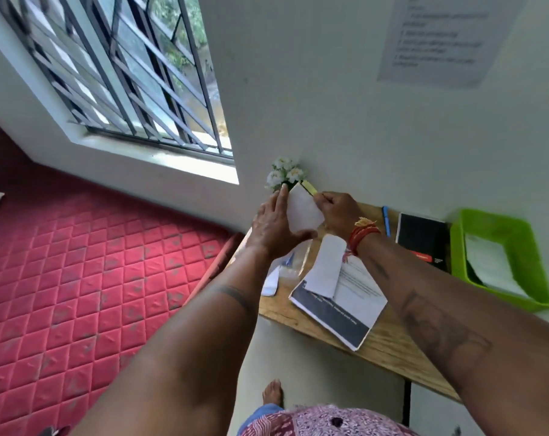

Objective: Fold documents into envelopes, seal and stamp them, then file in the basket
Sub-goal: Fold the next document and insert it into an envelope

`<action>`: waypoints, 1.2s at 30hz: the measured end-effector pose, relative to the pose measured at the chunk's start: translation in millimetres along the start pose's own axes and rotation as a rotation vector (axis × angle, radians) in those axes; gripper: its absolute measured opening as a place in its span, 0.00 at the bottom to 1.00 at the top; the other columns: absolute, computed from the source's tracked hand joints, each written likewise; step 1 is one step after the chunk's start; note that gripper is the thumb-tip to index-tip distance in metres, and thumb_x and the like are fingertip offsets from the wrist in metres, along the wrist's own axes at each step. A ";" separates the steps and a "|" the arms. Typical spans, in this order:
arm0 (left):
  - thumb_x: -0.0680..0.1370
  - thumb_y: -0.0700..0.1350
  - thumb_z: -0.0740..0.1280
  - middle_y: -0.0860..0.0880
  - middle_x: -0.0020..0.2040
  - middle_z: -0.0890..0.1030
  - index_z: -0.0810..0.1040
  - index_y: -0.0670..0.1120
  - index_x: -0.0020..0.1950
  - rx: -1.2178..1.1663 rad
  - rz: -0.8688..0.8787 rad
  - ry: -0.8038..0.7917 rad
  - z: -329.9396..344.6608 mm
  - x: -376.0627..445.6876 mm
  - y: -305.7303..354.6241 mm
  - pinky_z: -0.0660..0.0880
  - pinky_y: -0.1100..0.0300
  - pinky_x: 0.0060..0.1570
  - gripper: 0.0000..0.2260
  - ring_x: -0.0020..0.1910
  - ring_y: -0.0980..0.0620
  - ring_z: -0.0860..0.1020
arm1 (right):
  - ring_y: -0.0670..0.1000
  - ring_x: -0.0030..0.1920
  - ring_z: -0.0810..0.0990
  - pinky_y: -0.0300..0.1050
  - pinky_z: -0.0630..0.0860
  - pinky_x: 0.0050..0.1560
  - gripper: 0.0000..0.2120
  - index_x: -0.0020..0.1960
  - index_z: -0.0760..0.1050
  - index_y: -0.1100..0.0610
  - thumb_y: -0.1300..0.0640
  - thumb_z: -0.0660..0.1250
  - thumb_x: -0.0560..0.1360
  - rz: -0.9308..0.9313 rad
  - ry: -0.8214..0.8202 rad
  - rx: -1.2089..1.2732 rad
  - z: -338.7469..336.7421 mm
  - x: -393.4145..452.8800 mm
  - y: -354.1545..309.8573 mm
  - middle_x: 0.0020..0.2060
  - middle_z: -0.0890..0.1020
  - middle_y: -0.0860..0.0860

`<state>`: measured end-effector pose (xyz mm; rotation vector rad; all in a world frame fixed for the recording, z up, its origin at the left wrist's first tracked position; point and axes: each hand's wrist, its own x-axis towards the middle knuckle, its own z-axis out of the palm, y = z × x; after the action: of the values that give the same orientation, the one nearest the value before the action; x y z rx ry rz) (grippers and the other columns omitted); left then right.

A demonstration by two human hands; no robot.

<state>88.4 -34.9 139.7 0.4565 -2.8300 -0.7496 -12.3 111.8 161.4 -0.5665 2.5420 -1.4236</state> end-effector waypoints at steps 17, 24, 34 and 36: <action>0.71 0.70 0.70 0.45 0.74 0.66 0.47 0.59 0.83 0.170 0.314 -0.154 6.5 35.2 -11.1 0.67 0.38 0.70 0.48 0.72 0.39 0.66 | 0.49 0.26 0.78 0.38 0.63 0.23 0.10 0.46 0.77 0.57 0.51 0.65 0.80 0.493 -0.220 0.596 -10.0 11.6 46.7 0.30 0.80 0.53; 0.71 0.69 0.70 0.45 0.76 0.63 0.48 0.58 0.82 0.325 0.386 -0.268 8.7 55.3 -61.8 0.68 0.37 0.71 0.48 0.72 0.39 0.66 | 0.48 0.31 0.76 0.40 0.65 0.29 0.02 0.50 0.80 0.57 0.59 0.69 0.80 0.468 -0.312 0.444 27.7 35.5 54.6 0.36 0.79 0.55; 0.73 0.66 0.71 0.43 0.84 0.50 0.38 0.58 0.83 0.405 0.542 -0.512 40.5 91.9 -113.0 0.56 0.37 0.76 0.51 0.78 0.36 0.58 | 0.47 0.26 0.74 0.38 0.70 0.25 0.07 0.53 0.80 0.63 0.61 0.72 0.77 0.641 -0.320 0.519 58.9 46.7 85.0 0.33 0.77 0.55; 0.72 0.66 0.72 0.44 0.83 0.52 0.39 0.58 0.83 0.374 0.569 -0.528 46.7 94.7 -112.9 0.58 0.37 0.76 0.52 0.78 0.36 0.59 | 0.49 0.27 0.75 0.38 0.72 0.26 0.04 0.43 0.80 0.58 0.62 0.73 0.76 0.679 -0.315 0.492 58.5 48.4 88.7 0.31 0.79 0.54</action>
<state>16.0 -139.0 51.2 -0.5835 -3.3246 -0.2429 -58.7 88.1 56.8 0.1428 1.7745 -1.4506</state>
